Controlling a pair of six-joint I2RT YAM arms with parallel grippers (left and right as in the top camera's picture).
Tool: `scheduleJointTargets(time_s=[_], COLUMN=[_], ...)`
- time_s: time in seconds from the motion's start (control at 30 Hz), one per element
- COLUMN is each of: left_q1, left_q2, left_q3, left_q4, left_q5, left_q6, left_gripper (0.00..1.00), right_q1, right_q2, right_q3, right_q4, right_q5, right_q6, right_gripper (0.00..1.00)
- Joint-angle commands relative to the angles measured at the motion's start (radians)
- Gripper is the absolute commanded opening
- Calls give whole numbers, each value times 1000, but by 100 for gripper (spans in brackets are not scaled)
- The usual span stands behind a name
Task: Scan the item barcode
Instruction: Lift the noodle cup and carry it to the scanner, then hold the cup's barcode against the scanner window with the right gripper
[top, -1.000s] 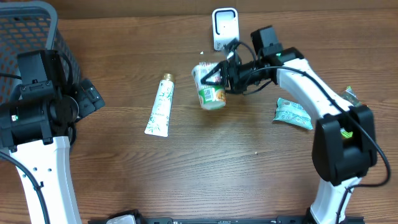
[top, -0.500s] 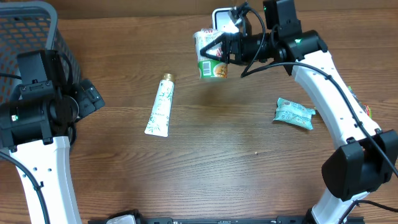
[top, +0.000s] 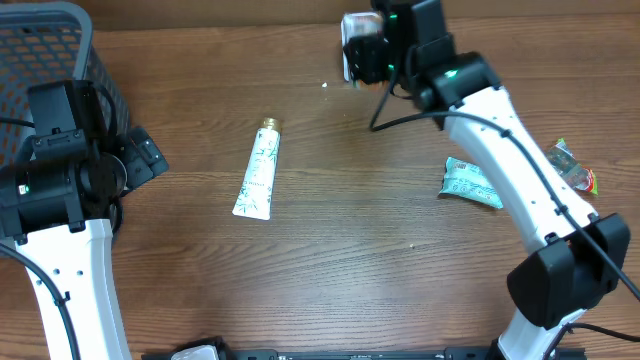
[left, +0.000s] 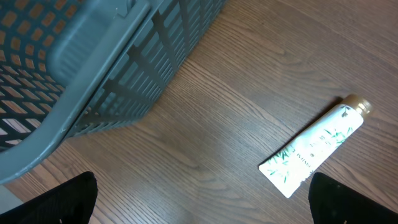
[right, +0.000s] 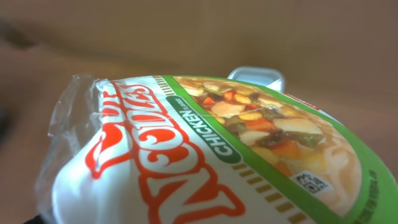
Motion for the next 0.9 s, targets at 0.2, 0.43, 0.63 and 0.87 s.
scheduleJointTargets(time_s=[0.2, 0.43, 0.63, 0.87], left_q1=[3, 3, 3, 3], left_q2=[-3, -3, -3, -3], left_q3=[-1, -1, -1, -1], left_q4=[3, 3, 3, 3], left_q5=[1, 1, 1, 0], left_q6=[-14, -14, -14, -14], left_gripper=[100, 100, 100, 100], right_q1=[70, 57, 38, 22], right_q2=[-28, 11, 162, 329], right_q3=[28, 28, 28, 28], right_q4=[464, 523, 689, 881], right_q5=[597, 563, 563, 361], right_q6=[-496, -568, -718, -985], right_gripper=[55, 55, 55, 51])
